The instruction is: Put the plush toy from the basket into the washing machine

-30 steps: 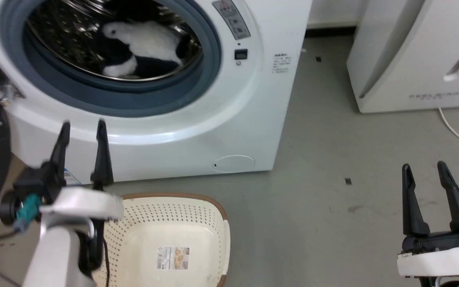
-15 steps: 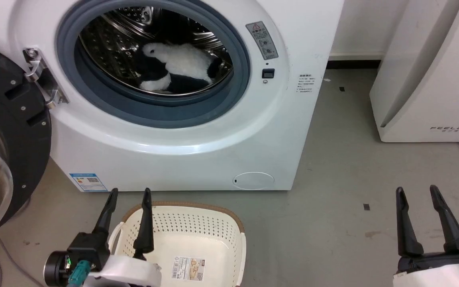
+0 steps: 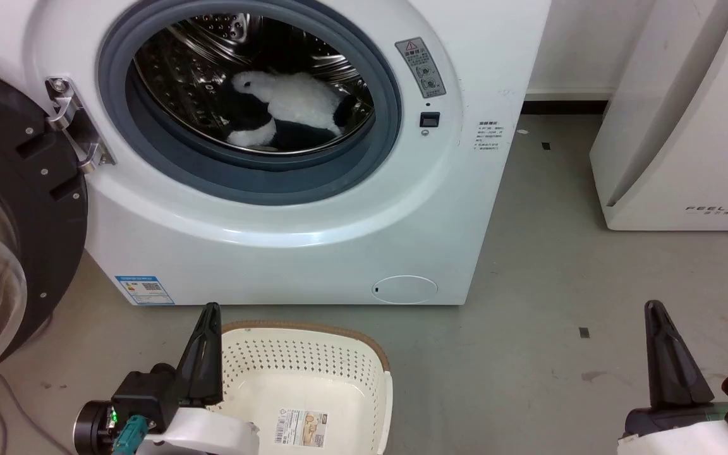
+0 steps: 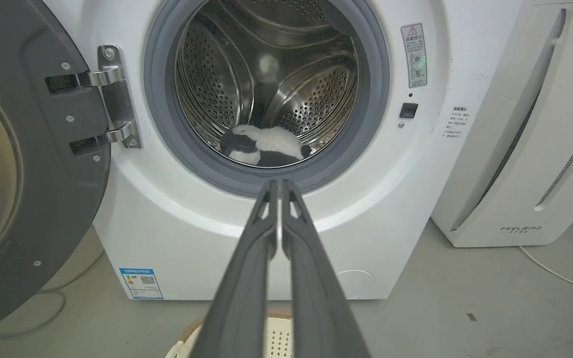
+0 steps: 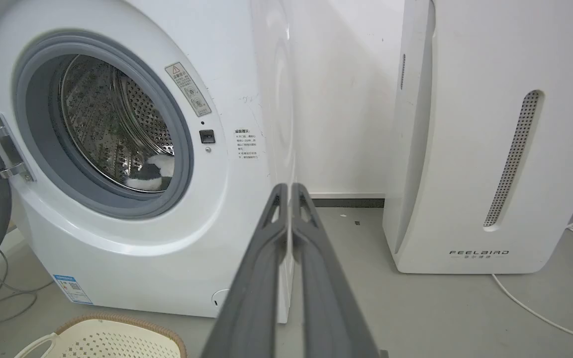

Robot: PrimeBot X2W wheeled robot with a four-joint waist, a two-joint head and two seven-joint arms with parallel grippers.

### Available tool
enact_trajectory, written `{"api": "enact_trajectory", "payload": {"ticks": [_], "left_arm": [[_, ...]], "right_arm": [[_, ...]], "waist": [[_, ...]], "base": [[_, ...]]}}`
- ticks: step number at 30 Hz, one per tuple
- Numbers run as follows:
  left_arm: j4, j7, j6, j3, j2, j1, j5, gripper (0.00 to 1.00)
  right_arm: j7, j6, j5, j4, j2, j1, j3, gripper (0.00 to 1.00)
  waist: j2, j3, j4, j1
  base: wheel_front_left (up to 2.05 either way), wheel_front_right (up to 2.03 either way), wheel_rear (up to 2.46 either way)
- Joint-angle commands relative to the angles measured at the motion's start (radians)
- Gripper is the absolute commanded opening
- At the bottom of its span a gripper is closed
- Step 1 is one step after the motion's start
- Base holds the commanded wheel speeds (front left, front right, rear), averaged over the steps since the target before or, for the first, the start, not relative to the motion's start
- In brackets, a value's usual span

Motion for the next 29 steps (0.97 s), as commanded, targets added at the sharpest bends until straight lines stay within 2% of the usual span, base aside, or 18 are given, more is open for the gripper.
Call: {"api": "enact_trajectory", "payload": {"ticks": [1, 29], "left_arm": [[-0.002, 0.004, 0.0, 0.002, 0.0, 0.0, 0.003, 0.0], [-0.024, 0.061, 0.005, 0.012, -0.003, 0.004, 0.033, 0.0]], "right_arm": [[0.004, 0.0, -0.002, 0.001, 0.0, -0.001, 0.001, 0.0], [0.062, 0.0, -0.03, 0.007, 0.0, -0.014, 0.022, 0.0]], "waist": [[0.0, -0.001, 0.0, 0.0001], [0.0, -0.018, -0.003, 0.0001]], "base": [[0.0, 0.0, 0.0], [0.0, 0.0, 0.0]]}}
